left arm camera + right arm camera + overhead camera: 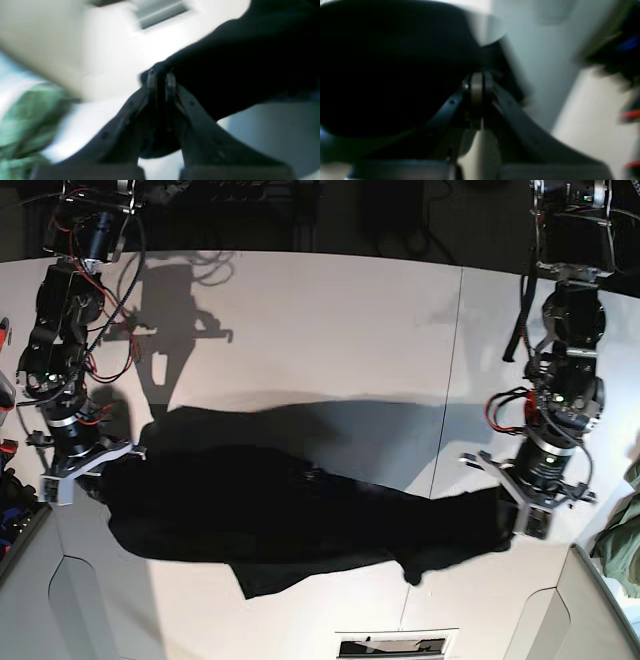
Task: Layout the t-shirt on the table in an organized manner, then fold the t-shirt properly
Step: 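Lift the shirt and pull the grippers apart to stretch it, then lay the stretched shirt flat and open both grippers, then grasp the bunched shirt hem with the left gripper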
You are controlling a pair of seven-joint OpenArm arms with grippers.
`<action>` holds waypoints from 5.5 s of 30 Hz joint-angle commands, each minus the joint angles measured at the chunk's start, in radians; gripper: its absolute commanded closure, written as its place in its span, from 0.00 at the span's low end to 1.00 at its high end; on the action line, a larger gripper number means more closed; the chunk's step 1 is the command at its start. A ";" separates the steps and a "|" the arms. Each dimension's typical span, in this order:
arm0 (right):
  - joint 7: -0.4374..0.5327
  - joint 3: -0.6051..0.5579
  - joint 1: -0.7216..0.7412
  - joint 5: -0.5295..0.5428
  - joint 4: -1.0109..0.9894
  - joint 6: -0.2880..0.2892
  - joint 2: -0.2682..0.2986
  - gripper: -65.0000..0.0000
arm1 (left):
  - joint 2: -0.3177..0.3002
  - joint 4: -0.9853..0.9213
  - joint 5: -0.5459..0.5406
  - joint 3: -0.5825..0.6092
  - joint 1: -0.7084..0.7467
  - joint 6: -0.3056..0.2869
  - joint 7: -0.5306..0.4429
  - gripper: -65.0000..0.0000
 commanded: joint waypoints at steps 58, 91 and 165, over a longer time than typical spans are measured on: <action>0.109 -0.306 0.054 -0.252 -0.133 -0.101 -0.096 1.00 | -0.136 0.424 -0.146 -0.098 0.332 -0.164 0.253 0.77; -0.231 0.301 -0.256 0.326 0.135 0.156 0.100 1.00 | -0.136 0.422 -0.289 -0.263 0.699 -0.371 0.337 0.66; -0.234 0.204 -0.564 0.291 0.192 0.156 0.034 1.00 | 0.317 -1.052 -0.126 0.298 -0.659 -0.362 0.144 1.00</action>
